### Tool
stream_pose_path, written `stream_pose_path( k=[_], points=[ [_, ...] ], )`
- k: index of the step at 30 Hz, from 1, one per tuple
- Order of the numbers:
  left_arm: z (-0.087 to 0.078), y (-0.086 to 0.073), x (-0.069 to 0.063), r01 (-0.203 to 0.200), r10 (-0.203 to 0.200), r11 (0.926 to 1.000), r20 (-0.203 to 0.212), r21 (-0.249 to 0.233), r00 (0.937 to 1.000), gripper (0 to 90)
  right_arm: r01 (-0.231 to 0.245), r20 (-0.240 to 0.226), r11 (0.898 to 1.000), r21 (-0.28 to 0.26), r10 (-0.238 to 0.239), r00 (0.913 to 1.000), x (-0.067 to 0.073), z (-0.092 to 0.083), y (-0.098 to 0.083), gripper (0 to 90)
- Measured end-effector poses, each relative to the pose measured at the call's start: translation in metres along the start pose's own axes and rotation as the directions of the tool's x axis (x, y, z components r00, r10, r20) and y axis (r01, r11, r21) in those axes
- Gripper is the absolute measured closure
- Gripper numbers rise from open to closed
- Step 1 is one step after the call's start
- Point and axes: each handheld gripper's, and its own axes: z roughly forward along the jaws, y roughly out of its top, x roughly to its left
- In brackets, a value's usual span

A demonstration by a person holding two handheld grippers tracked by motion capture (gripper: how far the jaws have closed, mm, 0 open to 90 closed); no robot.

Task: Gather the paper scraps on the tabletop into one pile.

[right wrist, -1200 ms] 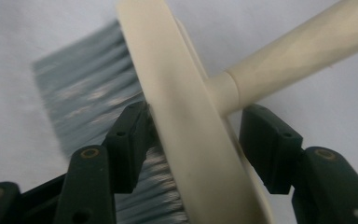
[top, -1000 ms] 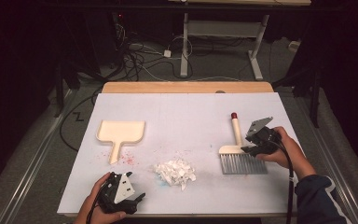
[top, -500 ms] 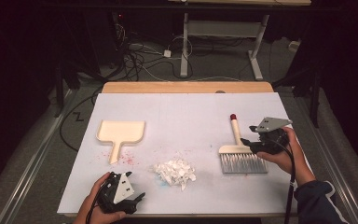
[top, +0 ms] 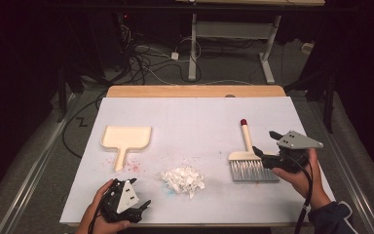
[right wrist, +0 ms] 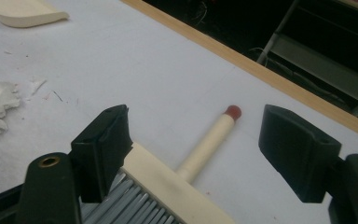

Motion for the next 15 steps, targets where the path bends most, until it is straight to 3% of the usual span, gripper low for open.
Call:
stream_pose_path(
  k=[4, 7, 9, 12, 15],
  points=[
    [0.0, 0.001, 0.002, 0.005, -0.005, 0.9999, -0.009, -0.011, 0.9999, 18.2, 0.003, 0.033, 1.0, -0.023, -0.002, 0.9995, 0.009, -0.01, -0.011, 21.8],
    [0.001, 0.0, 0.004, -0.005, 0.004, 0.9999, -0.05, -0.013, 0.9987, 18.2, -0.005, 0.041, 0.999, -0.041, 0.007, 0.9992, 0.016, -0.015, -0.024, 17.5],
    [-0.001, 0.0, 0.006, 0.014, -0.017, 0.9993, -0.066, -0.036, 0.9977, 18.2, -0.002, 0.049, 0.999, -0.044, 0.004, 0.9988, 0.022, -0.019, -0.033, 17.3],
    [-0.004, 0.0, 0.009, 0.045, -0.051, 0.9965, -0.085, -0.07, 0.9951, 16.5, -0.035, 0.021, 0.997, -0.07, 0.037, 0.9991, 0.031, -0.026, -0.048, 17.3],
    [-0.008, 0.0, 0.009, 0.067, -0.077, 0.9924, -0.104, -0.103, 0.9916, 16.4, -0.029, -0.03, 0.997, -0.077, 0.027, 0.9992, 0.04, -0.032, -0.054, 17.2]
  ],
)
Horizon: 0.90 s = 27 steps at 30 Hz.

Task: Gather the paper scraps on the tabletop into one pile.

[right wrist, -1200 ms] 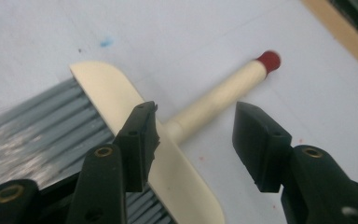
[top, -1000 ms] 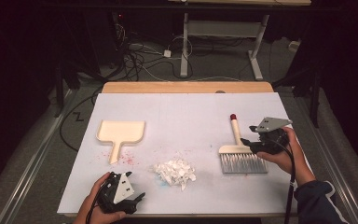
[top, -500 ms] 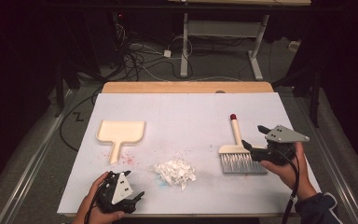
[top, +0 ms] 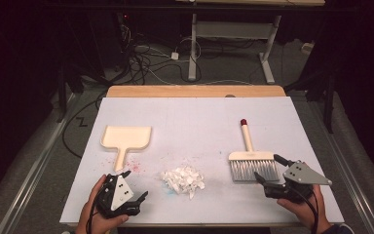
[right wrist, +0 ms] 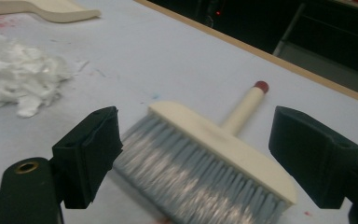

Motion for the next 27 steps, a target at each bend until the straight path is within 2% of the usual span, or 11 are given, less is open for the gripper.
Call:
stream_pose_path(
  k=[3, 6, 8, 10, 16, 24, 27],
  points=[
    [-0.004, 0.001, -0.001, 0.009, -0.009, 0.9997, -0.012, -0.024, 0.9999, 16.4, 0.052, 0.018, 0.999, -0.006, -0.052, 0.9985, 0.009, -0.004, 0.001, 16.8],
    [-0.004, 0.001, -0.001, 0.005, -0.005, 0.9998, -0.015, -0.021, 0.9999, 16.4, 0.07, 0.03, 0.997, -0.017, -0.07, 0.9971, 0.015, -0.006, 0.002, 16.8],
    [-0.003, 0.002, -0.001, 0.002, -0.003, 0.9997, -0.01, -0.024, 1.0, 16.4, 0.077, 0.019, 0.997, -0.006, -0.077, 0.9969, 0.016, -0.006, 0.002, 16.8],
    [-0.003, 0.002, -0.002, -0.002, 0.002, 0.9997, -0.013, -0.023, 0.9999, 16.4, 0.088, 0.033, 0.996, -0.006, -0.087, 0.9956, 0.017, -0.006, 0.002, 16.9],
    [-0.002, 0.001, 0.0, 0.01, -0.01, 0.9997, -0.018, -0.02, 0.9998, 16.4, 0.073, 0.019, 0.997, 0.009, -0.073, 0.9971, 0.018, -0.003, 0.002, 17.1],
    [0.0, 0.003, 0.001, 0.006, -0.006, 0.9999, -0.023, -0.013, 0.9997, 16.3, 0.084, 0.057, 0.996, 0.027, -0.086, 0.9947, 0.02, -0.003, 0.003, 17.1],
    [0.003, 0.004, 0.001, 0.002, -0.002, 0.9999, -0.029, 0.013, 0.9996, 16.4, 0.095, 0.064, 0.995, 0.036, -0.097, 0.9932, 0.021, -0.001, 0.002, 17.1]
  ],
)
